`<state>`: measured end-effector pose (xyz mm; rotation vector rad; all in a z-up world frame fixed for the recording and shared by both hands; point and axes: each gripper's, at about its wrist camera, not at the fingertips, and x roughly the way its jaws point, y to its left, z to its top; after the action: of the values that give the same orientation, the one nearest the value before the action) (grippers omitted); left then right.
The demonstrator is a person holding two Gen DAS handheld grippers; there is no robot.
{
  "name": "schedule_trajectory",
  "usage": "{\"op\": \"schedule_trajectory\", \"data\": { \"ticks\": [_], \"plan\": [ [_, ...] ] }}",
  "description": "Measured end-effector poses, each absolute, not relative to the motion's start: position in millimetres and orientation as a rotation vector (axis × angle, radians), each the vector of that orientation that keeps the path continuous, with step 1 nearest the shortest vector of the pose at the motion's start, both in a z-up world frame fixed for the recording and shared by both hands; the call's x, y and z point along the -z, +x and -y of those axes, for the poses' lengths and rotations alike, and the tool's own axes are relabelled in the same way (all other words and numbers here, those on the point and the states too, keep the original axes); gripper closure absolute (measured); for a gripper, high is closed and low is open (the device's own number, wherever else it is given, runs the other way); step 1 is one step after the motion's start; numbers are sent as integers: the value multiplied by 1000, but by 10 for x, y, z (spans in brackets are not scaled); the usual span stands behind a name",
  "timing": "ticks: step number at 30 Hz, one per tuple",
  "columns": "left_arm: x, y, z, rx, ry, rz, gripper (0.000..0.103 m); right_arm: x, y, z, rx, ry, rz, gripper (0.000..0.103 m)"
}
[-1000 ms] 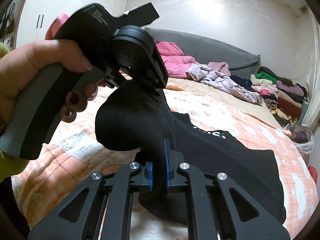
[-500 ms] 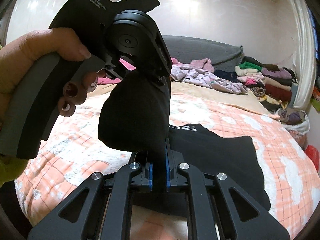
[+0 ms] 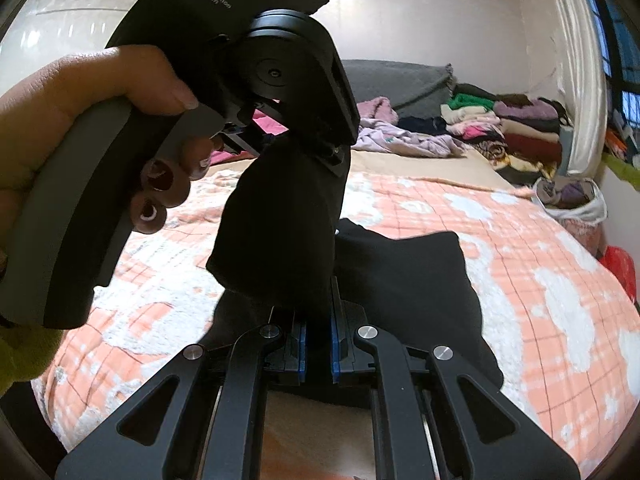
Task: Fold small clothes
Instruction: 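Lift the gripped shirt edge with both grippers and fold it over the shirt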
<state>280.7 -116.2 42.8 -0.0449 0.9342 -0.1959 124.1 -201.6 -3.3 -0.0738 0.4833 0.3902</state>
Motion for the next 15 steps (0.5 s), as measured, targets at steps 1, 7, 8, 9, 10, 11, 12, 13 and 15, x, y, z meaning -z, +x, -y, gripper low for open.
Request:
{"op": "schedule_trajectory", "data": {
  "ticks": [1,7,8,9,10,11,12,13,15],
  "plan": [
    [-398,2825,1226,197,-38,-940,87,54,1248,2054,-386,-66,-491,96],
    [-188,2932,1484,193,-9,-980,86,187,1370,2275,-379,7,-551,96],
    [-150,2952,1524,192,-6,-988,85,206,1393,2313,-382,25,-563,96],
    [-124,2962,1549,191,-2,-994,85,226,1409,2345,-385,46,-574,96],
    [-90,2979,1587,191,4,-1001,85,257,1435,2384,-386,68,-590,96],
    [-69,2988,1610,190,9,-1004,84,276,1450,2404,-387,80,-598,96],
    [-43,3001,1644,191,13,-1008,84,290,1460,2421,-388,90,-603,96],
    [-23,3014,1668,197,12,-1010,82,308,1472,2444,-390,105,-611,96],
    [1,3043,1702,215,2,-1016,80,316,1465,2441,-389,111,-615,96]
  ]
}}
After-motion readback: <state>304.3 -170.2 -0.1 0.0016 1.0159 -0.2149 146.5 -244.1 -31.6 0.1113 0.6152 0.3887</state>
